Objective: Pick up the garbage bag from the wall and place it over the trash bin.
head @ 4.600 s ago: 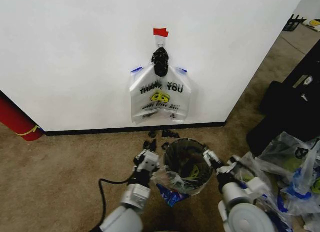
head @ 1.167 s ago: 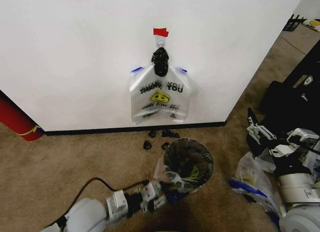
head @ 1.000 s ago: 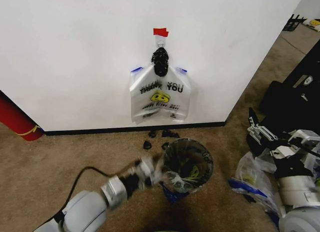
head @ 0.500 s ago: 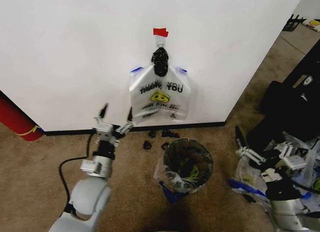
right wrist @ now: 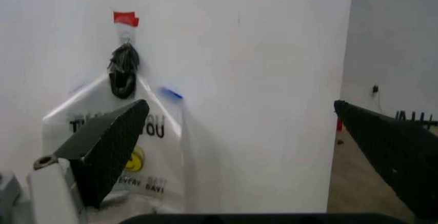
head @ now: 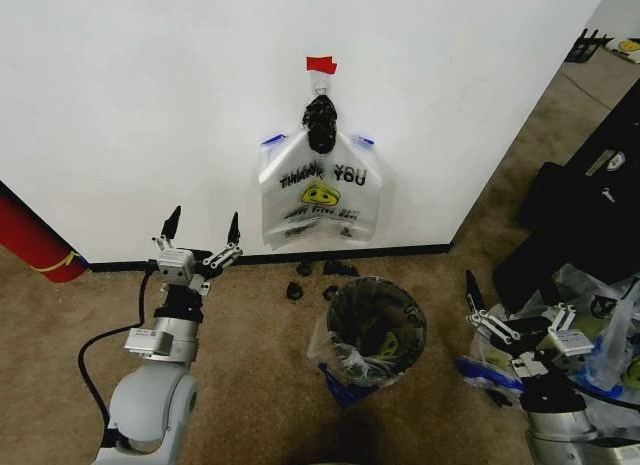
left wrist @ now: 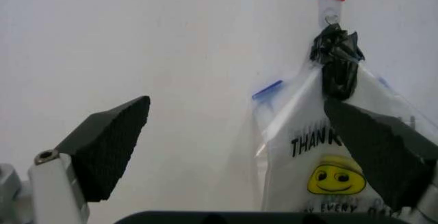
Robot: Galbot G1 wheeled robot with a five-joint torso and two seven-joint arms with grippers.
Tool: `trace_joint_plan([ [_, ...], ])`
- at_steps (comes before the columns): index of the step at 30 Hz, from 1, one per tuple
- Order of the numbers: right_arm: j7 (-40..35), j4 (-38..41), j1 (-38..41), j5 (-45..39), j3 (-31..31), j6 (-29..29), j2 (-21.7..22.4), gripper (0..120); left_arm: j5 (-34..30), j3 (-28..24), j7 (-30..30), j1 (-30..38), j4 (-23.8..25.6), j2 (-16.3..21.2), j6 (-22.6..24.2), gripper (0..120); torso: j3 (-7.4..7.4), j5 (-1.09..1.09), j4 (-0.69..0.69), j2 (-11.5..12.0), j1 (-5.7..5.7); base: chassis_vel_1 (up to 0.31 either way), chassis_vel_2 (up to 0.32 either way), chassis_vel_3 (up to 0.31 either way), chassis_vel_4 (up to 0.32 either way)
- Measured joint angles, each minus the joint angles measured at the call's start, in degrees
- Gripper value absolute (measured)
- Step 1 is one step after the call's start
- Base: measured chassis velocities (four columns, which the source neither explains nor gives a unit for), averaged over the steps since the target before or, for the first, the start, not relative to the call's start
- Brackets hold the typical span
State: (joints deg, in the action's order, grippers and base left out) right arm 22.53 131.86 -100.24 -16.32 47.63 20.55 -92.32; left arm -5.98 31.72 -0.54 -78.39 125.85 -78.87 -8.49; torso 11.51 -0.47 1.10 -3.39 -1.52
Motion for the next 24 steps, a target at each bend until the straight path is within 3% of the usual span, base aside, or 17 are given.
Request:
trace_joint_plan([
  [7,-2.92,2.56,-2.88,2.84,-0.80,3.50,-0.03,100,-2.08,-1.04,2.02,-0.68,0.88,2.38,0.60,100,0.00,0.01,0.01,0.00,0.00,0.000,0.000,0.000,0.000],
  [24,-4.18,4.46,-2.86,2.97,-0.91,1.93,0.12,100,-5.59,-1.45,2.53,-0.94,-0.28,6.41,-3.14,100,0.00,0.01,0.00,0.00,0.00,0.000,0.000,0.000,0.000],
])
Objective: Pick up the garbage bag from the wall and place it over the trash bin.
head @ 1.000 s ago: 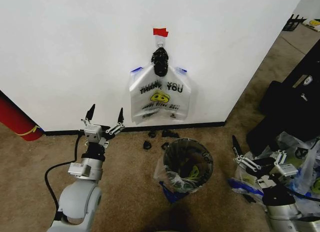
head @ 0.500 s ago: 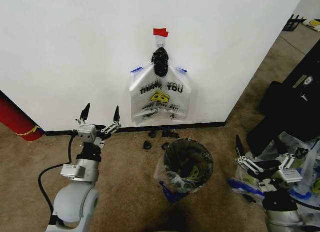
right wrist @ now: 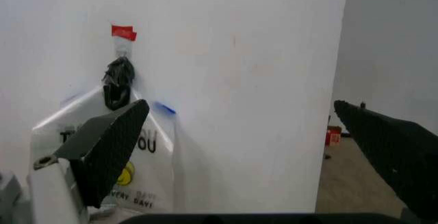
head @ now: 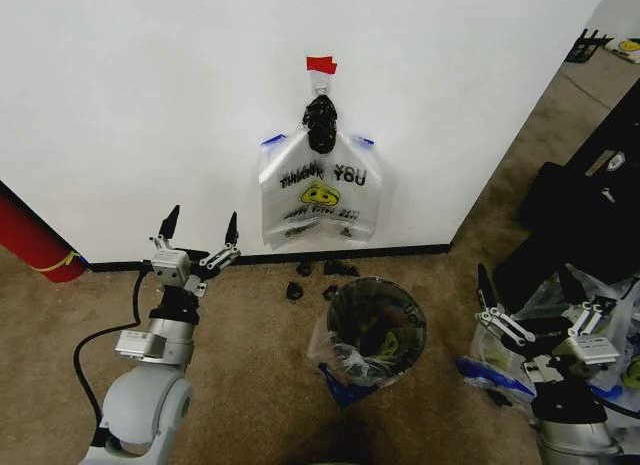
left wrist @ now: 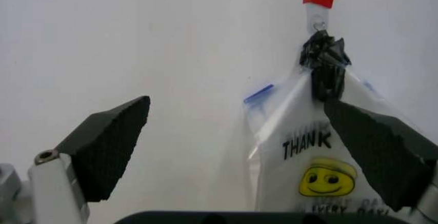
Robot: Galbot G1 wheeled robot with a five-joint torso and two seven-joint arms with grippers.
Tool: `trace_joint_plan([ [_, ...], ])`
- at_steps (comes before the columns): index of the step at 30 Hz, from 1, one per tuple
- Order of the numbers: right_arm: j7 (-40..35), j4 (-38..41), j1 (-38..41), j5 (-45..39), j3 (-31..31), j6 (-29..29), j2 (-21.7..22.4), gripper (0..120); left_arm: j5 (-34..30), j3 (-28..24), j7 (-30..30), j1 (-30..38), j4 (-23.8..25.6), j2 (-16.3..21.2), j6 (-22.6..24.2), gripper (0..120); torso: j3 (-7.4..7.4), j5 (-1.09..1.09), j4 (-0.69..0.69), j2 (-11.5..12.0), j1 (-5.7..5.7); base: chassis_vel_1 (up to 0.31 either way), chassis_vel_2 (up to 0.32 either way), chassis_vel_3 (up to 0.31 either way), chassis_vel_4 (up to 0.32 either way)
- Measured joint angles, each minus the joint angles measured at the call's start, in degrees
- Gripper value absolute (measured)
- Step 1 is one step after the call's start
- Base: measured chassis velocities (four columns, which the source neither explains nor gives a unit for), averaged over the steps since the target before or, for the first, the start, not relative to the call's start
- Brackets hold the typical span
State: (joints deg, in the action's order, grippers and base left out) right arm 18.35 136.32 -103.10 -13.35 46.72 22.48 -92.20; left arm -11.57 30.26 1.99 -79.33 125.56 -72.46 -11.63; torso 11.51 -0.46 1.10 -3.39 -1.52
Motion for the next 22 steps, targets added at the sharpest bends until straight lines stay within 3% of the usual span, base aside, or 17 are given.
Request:
trace_joint_plan([
  [6,0.03,-0.47,0.19,-0.69,-0.18,-0.02,0.01,100,-1.59,-0.43,0.22,-0.60,0.82,0.36,-0.23,100,0.00,0.01,0.00,0.00,0.00,0.000,0.000,0.000,0.000],
  [13,-0.80,2.54,-0.39,-4.86,-1.53,-4.13,0.03,100,-6.02,-1.55,1.85,-0.87,2.87,0.48,-1.62,100,0.00,0.00,0.00,0.00,0.00,0.000,0.000,0.000,0.000],
  [16,-1.05,4.22,-0.04,-2.65,-0.15,-6.57,0.25,100,-8.78,-2.58,3.59,-2.36,3.95,1.73,-4.59,100,0.00,0.01,0.00,0.00,0.00,0.000,0.000,0.000,0.000],
  [22,-7.76,4.64,1.24,5.06,0.15,-8.59,3.20,100,-7.01,-0.26,2.98,-4.56,4.98,1.22,-3.09,100,0.00,0.00,-0.01,0.00,0.00,0.000,0.000,0.000,0.000],
])
